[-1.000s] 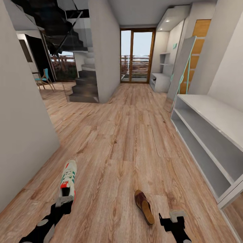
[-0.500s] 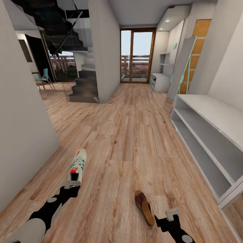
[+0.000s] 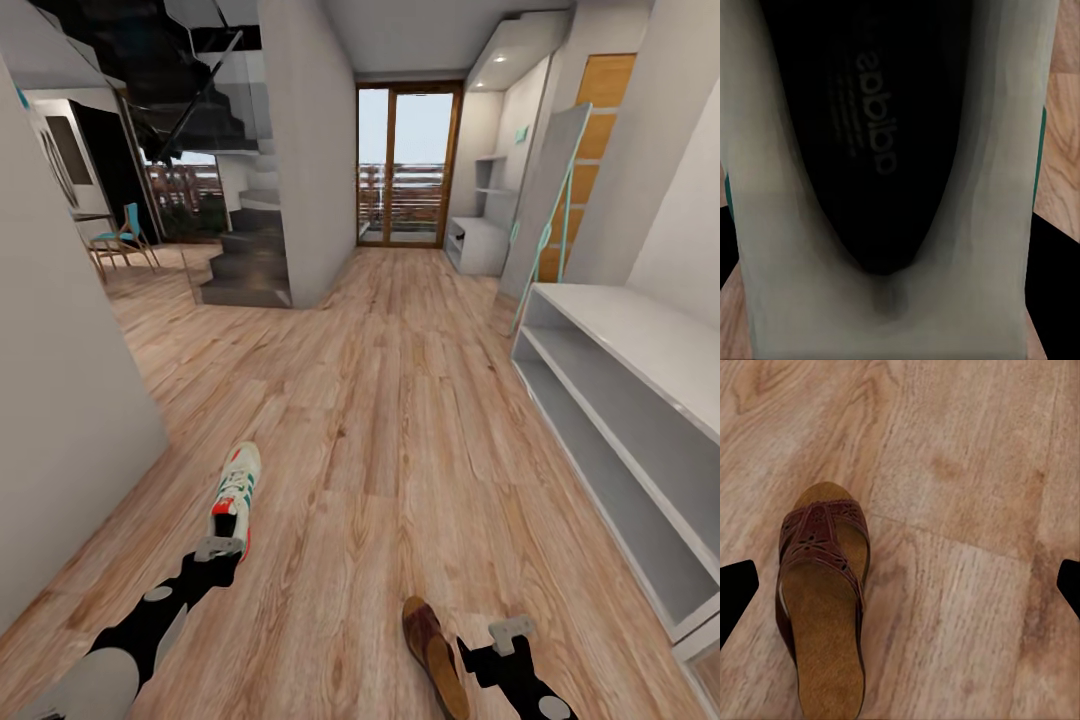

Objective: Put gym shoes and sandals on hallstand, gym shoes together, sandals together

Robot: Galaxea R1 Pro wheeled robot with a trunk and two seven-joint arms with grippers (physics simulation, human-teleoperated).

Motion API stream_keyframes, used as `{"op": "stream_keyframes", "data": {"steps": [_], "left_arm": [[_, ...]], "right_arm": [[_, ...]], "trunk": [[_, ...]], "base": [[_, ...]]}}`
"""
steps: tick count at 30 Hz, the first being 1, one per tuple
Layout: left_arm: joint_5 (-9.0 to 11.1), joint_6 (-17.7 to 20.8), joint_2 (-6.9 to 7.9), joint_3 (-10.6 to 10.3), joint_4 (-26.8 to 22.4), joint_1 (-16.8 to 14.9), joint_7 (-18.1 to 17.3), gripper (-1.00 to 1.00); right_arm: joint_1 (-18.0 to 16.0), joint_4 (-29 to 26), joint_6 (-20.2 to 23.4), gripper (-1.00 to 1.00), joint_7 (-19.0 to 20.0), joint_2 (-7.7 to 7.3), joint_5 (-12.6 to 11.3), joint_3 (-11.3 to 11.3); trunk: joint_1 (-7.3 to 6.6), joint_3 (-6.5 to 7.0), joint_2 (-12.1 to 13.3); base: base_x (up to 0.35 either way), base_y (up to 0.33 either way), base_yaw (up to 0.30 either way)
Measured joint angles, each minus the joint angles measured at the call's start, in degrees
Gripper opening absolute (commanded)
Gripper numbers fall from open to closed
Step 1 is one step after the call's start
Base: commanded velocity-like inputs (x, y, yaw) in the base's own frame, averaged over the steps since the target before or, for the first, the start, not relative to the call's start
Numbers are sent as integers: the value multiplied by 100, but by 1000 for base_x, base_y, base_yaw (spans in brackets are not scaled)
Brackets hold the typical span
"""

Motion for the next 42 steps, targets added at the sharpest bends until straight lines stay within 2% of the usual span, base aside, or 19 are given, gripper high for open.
{"op": "stream_keyframes", "data": {"steps": [19,27,32,42], "left_arm": [[0,0,9,-29,-20,30,-8,-100],[-1,31,-3,-13,-20,-3,-9,-100],[-2,70,-23,-16,-58,-49,-6,-100],[1,164,-123,-20,-455,-65,-12,-100]], "right_arm": [[0,7,-9,100,7,-4,18,8],[0,2,-9,100,0,-8,12,-3],[0,1,-9,100,-3,-6,9,-8],[0,-4,-1,100,-4,-2,8,-14]], "trunk": [[1,0,0],[176,-143,-319],[190,-262,-328],[216,-559,-341]], "base": [[2,0,0],[0,0,0],[0,0,0],[0,0,0]]}}
